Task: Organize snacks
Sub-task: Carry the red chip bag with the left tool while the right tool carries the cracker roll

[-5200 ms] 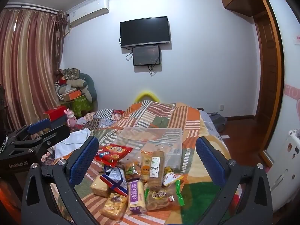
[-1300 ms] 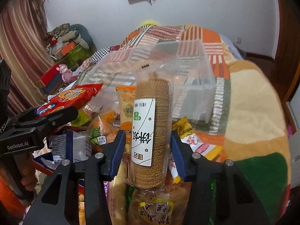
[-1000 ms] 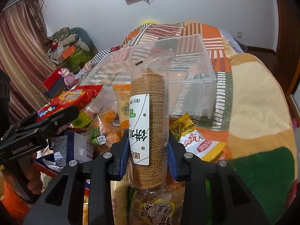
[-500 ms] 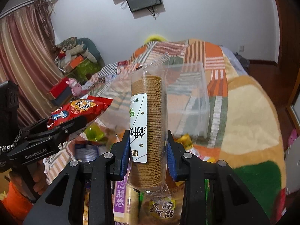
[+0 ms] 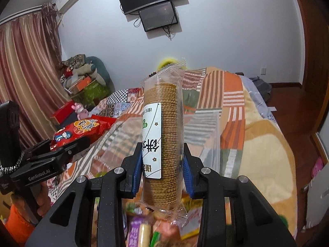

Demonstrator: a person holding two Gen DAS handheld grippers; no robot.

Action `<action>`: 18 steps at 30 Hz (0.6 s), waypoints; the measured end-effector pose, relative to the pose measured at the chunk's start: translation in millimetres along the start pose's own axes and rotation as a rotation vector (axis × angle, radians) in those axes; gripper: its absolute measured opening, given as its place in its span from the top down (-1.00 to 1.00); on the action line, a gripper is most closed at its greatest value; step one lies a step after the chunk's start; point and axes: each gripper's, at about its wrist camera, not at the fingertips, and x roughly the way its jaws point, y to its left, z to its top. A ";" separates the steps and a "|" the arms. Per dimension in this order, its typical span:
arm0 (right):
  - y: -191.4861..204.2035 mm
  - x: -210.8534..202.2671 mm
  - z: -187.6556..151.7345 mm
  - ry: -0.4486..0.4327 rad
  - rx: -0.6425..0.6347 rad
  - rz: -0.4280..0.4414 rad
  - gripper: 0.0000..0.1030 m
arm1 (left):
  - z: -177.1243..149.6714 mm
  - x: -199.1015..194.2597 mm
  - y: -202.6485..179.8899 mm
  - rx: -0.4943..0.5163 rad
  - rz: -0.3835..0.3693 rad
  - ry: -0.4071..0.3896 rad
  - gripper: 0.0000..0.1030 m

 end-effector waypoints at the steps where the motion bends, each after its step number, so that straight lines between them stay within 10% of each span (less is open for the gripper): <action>1: -1.3 2.6 2.7 0.001 0.000 -0.003 0.39 | 1.8 2.6 0.0 0.003 0.003 -0.001 -0.29; 18: -29.9 78.6 10.3 0.177 0.041 -0.056 0.39 | 2.8 96.7 7.4 -0.011 -0.014 0.193 -0.29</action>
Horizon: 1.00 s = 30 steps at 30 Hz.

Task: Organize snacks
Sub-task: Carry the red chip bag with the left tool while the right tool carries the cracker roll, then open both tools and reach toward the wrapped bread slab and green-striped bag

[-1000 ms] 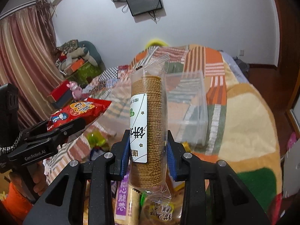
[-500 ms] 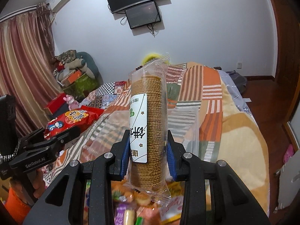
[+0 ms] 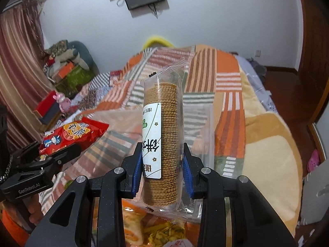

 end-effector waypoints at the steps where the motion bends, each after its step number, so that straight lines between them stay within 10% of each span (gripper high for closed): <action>1: -1.2 3.5 -0.6 0.015 0.006 0.005 0.39 | 0.1 4.8 -0.1 -0.001 0.001 0.011 -0.29; 17: 7.3 23.0 -10.0 0.140 -0.107 -0.035 0.32 | -8.6 43.2 -9.1 0.025 0.008 0.115 -0.33; 30: 17.0 -24.2 -8.5 0.040 -0.098 -0.007 0.16 | -15.7 -20.6 -10.3 0.034 0.001 0.027 -0.39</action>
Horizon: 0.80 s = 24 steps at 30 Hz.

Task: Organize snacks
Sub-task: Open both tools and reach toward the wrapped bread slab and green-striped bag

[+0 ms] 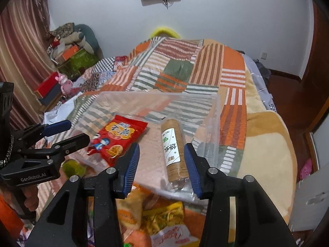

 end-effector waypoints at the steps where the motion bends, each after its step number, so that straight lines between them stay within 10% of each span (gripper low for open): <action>1: 1.6 -4.5 -0.9 -0.010 -0.003 -0.003 0.15 | -1.5 -7.2 -0.6 0.001 -0.002 -0.009 -0.39; 24: 14.1 -77.9 -80.9 -0.106 -0.026 -0.055 -0.41 | -89.8 -92.9 7.5 0.033 0.046 -0.019 -0.75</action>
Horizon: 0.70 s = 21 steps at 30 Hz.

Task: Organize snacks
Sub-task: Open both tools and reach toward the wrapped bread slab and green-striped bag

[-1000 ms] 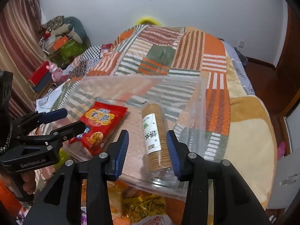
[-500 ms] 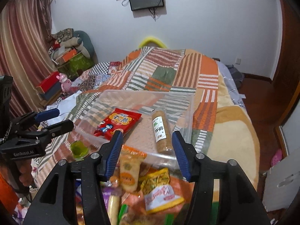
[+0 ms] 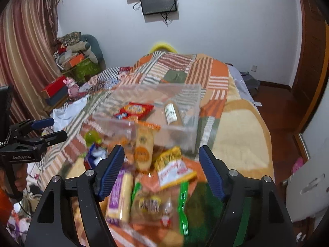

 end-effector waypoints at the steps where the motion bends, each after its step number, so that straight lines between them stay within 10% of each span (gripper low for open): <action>1: -0.9 -1.5 -4.8 0.005 -0.001 -0.007 -0.42 | -6.1 1.7 0.2 -0.002 -0.002 0.012 -0.75; 21: -11.1 29.9 -74.2 0.206 0.114 0.032 -0.51 | -69.2 66.9 -13.6 -0.041 -0.011 0.197 -0.75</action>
